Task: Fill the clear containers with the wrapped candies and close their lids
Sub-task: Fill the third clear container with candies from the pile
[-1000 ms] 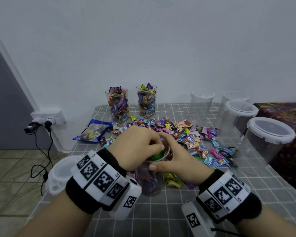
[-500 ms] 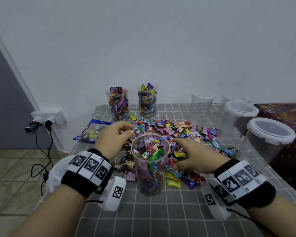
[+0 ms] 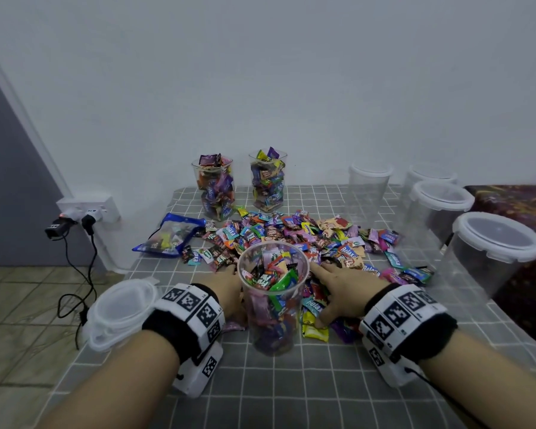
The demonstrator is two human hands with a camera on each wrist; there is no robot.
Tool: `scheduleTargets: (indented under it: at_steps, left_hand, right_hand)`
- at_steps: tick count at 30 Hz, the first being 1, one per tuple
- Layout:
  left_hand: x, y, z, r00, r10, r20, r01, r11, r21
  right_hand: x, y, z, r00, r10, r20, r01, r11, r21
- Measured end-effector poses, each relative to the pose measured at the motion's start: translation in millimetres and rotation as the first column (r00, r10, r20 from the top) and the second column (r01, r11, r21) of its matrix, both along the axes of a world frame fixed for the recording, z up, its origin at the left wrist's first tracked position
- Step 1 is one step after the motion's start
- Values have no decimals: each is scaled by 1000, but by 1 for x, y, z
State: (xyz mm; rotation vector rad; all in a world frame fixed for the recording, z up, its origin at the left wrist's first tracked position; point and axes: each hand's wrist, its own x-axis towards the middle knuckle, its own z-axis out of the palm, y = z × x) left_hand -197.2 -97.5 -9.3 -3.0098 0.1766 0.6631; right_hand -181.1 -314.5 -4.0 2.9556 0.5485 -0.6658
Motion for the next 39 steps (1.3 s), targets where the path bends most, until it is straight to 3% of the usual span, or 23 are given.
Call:
scheduleTargets:
  at_steps: [9, 19, 28, 35, 39]
  left_hand:
    - [-6, -11, 8, 1000, 19, 6, -19, 997, 72]
    - [4, -3, 4, 984, 68, 167, -49, 992, -113]
    - [3, -1, 6, 963, 48, 265, -17, 993, -116]
    - [-3, -2, 10, 925, 203, 320, -132, 964, -231]
    - [-2, -1, 9, 917, 163, 364, -63, 960, -272]
  right_hand:
    - [2, 2, -4, 998, 23, 66, -25, 999, 29]
    - [2, 2, -6, 990, 12, 139, -25, 995, 99]
    - [-1, 3, -1, 977, -36, 211, -1, 985, 172]
    - [1, -4, 1, 965, -151, 214, 79, 947, 310]
    - [2, -11, 4, 946, -214, 245, 105, 914, 393]
